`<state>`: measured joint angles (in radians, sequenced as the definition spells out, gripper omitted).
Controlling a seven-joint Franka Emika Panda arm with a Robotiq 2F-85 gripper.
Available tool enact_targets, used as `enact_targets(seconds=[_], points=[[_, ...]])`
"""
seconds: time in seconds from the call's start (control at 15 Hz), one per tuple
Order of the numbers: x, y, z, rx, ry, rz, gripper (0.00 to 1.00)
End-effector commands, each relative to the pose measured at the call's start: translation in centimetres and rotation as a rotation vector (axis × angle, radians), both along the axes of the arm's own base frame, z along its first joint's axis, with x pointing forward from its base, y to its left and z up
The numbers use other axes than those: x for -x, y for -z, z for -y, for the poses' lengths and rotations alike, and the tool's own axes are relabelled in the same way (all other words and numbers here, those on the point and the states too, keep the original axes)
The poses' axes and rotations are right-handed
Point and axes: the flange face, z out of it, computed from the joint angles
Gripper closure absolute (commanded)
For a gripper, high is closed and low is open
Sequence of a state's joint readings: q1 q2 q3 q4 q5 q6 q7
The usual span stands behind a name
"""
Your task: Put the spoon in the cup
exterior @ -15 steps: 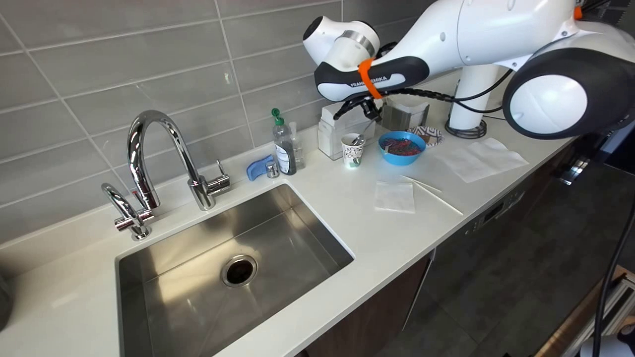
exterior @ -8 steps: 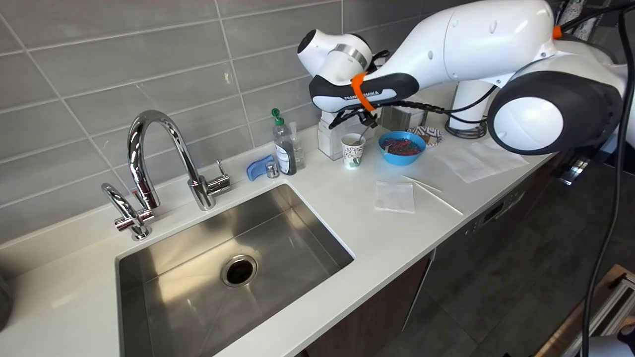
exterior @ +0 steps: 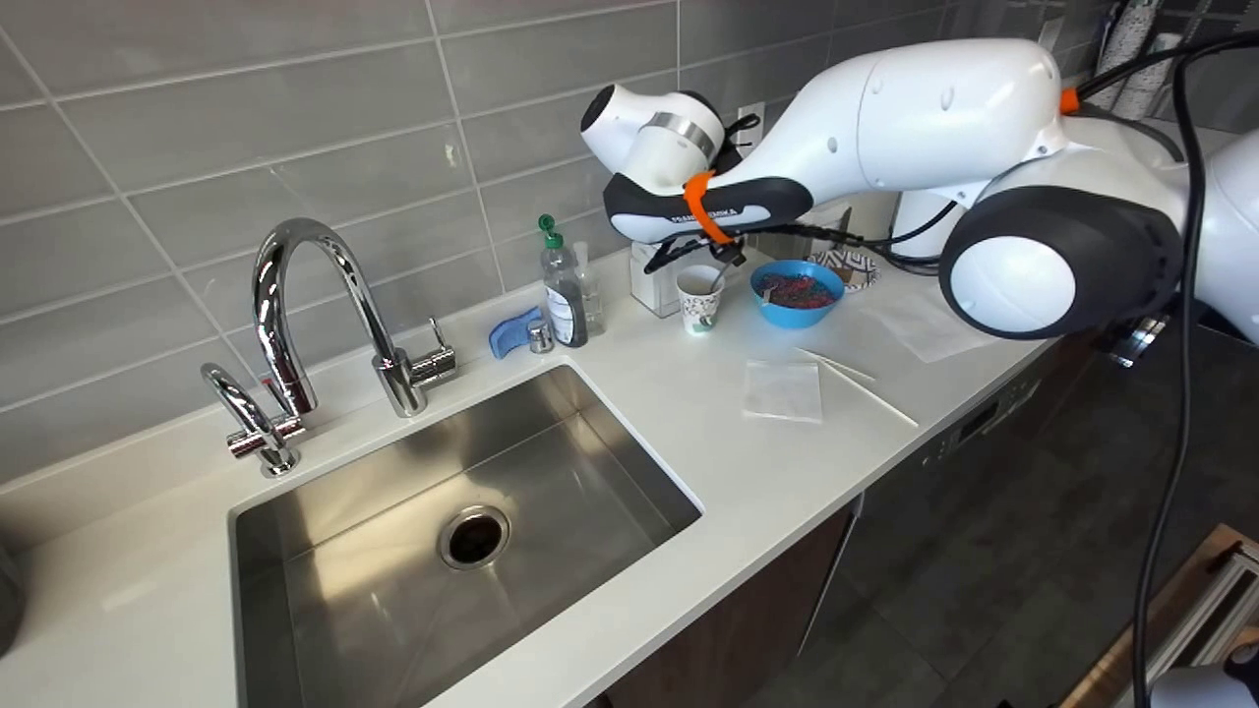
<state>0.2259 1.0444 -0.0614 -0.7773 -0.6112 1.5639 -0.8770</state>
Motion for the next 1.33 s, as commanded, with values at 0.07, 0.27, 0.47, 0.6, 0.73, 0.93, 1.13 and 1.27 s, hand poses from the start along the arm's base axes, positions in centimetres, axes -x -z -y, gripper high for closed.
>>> enact_targets(seconds=[0.07, 0.27, 0.47, 0.6, 0.73, 0.93, 1.13, 1.27], points=[[-0.3, 1.4, -1.1, 0.023, -0.028, -0.036, 0.94], [-0.4, 1.7, -1.1, 0.029, -0.029, -0.047, 0.94], [-0.5, 1.7, -0.4, 0.033, -0.022, -0.048, 0.94], [-0.6, 1.5, 0.4, 0.029, -0.012, -0.046, 0.94], [-0.7, 1.1, 1.4, 0.022, 0.001, -0.037, 0.94], [-1.0, 0.4, 2.8, 0.012, 0.012, -0.030, 0.94], [-1.1, 0.1, 4.0, -0.001, 0.017, -0.032, 0.94], [-1.2, 0.5, 3.9, -0.006, 0.010, -0.040, 0.94]])
